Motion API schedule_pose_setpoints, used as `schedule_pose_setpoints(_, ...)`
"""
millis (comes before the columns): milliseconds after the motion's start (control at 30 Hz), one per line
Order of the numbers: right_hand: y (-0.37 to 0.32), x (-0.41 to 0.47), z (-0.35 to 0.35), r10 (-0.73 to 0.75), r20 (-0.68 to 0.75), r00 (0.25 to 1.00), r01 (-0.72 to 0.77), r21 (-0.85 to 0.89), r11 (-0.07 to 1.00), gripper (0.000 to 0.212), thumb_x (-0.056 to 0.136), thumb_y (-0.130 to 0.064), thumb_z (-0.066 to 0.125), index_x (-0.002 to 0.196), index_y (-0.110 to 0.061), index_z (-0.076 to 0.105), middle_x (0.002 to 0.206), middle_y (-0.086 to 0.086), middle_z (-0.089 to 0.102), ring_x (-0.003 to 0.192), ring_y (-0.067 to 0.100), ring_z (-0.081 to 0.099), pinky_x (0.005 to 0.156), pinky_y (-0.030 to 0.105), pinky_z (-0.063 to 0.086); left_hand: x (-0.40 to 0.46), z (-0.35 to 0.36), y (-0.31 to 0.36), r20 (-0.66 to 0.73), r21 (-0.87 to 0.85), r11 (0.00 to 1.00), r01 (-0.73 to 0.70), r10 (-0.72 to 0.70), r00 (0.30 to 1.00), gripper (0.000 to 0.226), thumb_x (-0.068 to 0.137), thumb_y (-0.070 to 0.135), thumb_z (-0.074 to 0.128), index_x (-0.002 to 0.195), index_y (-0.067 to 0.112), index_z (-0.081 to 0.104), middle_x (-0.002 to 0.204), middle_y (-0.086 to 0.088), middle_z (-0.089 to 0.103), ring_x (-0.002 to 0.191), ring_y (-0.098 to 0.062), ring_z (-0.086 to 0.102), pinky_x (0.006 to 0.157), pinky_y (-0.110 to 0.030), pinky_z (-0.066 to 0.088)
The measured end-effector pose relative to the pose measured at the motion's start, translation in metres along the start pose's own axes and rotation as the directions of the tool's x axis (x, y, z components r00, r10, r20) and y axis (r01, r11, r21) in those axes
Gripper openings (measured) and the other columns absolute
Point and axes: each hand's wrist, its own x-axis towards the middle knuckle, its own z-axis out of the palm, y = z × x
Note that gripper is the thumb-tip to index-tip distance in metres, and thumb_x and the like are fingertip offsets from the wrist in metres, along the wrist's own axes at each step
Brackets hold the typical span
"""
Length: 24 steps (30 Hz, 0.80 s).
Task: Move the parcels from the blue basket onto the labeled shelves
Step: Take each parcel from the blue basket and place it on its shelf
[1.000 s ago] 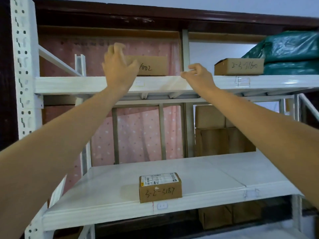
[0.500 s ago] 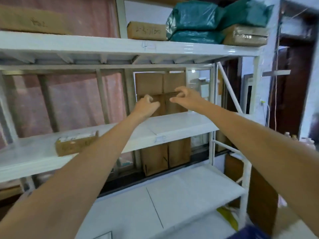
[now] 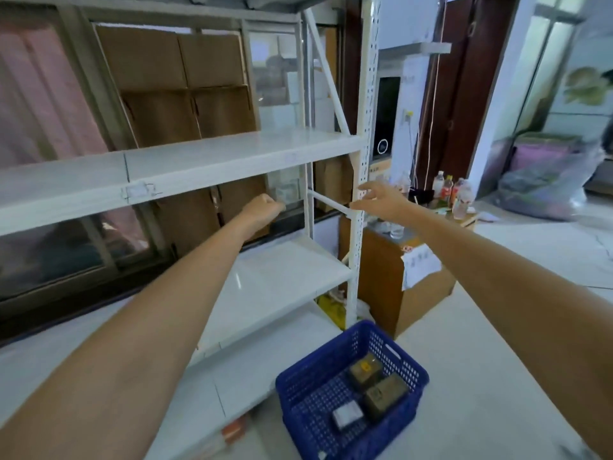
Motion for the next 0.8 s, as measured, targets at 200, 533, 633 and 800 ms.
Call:
schedule_pose_setpoints(200, 0.102, 0.034, 0.001, 0.104, 0.016, 0.994, -0.101, -0.124, 0.987, 0.06, 0.09, -0.044, 0.063, 0.14, -0.017, 0.045, 0.136, 0.009, 0.057, 0.119, 0.028, 0.056, 0.098, 0.037, 0.046, 0.06, 0.089, -0.005, 0.068, -0.033, 0.997, 0.077, -0.074, 0.995, 0.033, 0.089, 0.03, 0.054, 0.063, 0.013, 0.043, 0.067, -0.012, 0.04, 0.059, -0.023, 0.043, 0.057, -0.034, 0.032)
schedule_pose_setpoints(533, 0.242, 0.126, 0.037, 0.272, 0.124, 0.954, -0.254, -0.139, 0.957, 0.054, 0.089, -0.043, 0.065, 0.136, -0.023, 0.048, 0.134, 0.005, 0.058, 0.116, 0.023, 0.056, 0.097, 0.034, 0.047, 0.163, 0.222, -0.044, 0.193, 0.057, 0.976, 0.209, -0.216, 0.957, 0.039, 0.092, 0.035, 0.048, 0.122, 0.01, 0.05, 0.124, -0.012, 0.054, 0.104, -0.024, 0.05, 0.08, -0.033, 0.038)
schedule_pose_setpoints(633, 0.278, 0.146, 0.06, 0.306, 0.194, 0.932, -0.282, -0.146, 0.948, 0.05, 0.088, -0.043, 0.065, 0.133, -0.027, 0.049, 0.128, 0.001, 0.059, 0.103, 0.016, 0.055, 0.089, 0.03, 0.05, 0.177, 0.247, -0.062, 0.228, 0.055, 0.959, 0.28, -0.285, 0.931, 0.035, 0.091, 0.036, 0.049, 0.113, 0.009, 0.052, 0.112, -0.01, 0.055, 0.094, -0.022, 0.05, 0.077, -0.032, 0.04)
schedule_pose_setpoints(800, 0.33, 0.185, 0.092, 0.3, 0.332, 0.894, -0.259, -0.162, 0.952, 0.045, 0.09, -0.042, 0.062, 0.131, -0.028, 0.048, 0.121, -0.005, 0.056, 0.1, 0.015, 0.055, 0.077, 0.024, 0.047, 0.182, 0.287, -0.09, 0.242, 0.053, 0.921, 0.386, -0.387, 0.89, 0.035, 0.09, 0.033, 0.05, 0.113, 0.007, 0.053, 0.105, -0.007, 0.054, 0.1, -0.025, 0.053, 0.08, -0.032, 0.039)
